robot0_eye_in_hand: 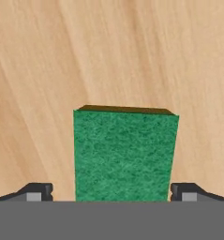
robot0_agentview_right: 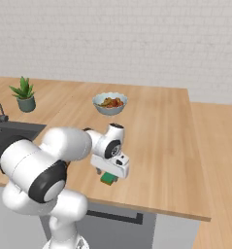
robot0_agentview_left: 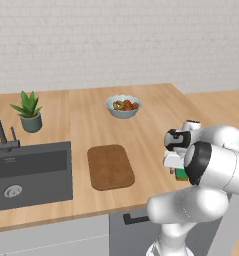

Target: Pick up the sponge from the counter and clean the cutting board by briefly scrubbing or pressing down on the cutting board. Once finished, release the sponge.

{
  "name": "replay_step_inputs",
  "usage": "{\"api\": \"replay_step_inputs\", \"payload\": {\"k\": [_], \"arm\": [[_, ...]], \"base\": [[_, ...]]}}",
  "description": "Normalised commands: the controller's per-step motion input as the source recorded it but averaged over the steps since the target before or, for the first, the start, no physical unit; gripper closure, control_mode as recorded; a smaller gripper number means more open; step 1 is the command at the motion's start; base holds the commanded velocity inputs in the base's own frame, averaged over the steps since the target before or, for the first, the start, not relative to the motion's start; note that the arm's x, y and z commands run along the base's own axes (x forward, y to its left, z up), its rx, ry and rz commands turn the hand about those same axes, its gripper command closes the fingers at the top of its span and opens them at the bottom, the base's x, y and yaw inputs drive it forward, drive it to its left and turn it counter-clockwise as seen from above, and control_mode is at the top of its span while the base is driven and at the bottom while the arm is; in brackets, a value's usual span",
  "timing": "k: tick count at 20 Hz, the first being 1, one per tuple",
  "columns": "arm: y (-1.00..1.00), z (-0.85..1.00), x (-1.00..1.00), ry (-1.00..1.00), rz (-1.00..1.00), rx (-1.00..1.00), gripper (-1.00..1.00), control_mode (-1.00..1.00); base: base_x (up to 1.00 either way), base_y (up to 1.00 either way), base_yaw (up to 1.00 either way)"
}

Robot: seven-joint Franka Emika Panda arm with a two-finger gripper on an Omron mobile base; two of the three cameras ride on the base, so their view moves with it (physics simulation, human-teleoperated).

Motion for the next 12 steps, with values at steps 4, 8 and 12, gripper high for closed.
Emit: {"api": "replay_step_inputs", "payload": {"k": [4,8,12], "arm": [[-0.02,-0.27,0.05,0.02,0.00,0.00,-1.00,-1.00],[0.01,-0.34,0.00,0.01,0.01,0.00,-1.00,-1.00],[0.20,-0.22,0.00,0.01,0.02,0.00,1.00,-1.00]], "base": [[0.00,0.00,0.00],[0.00,0.00,0.00],[0.00,0.00,0.00]]}}
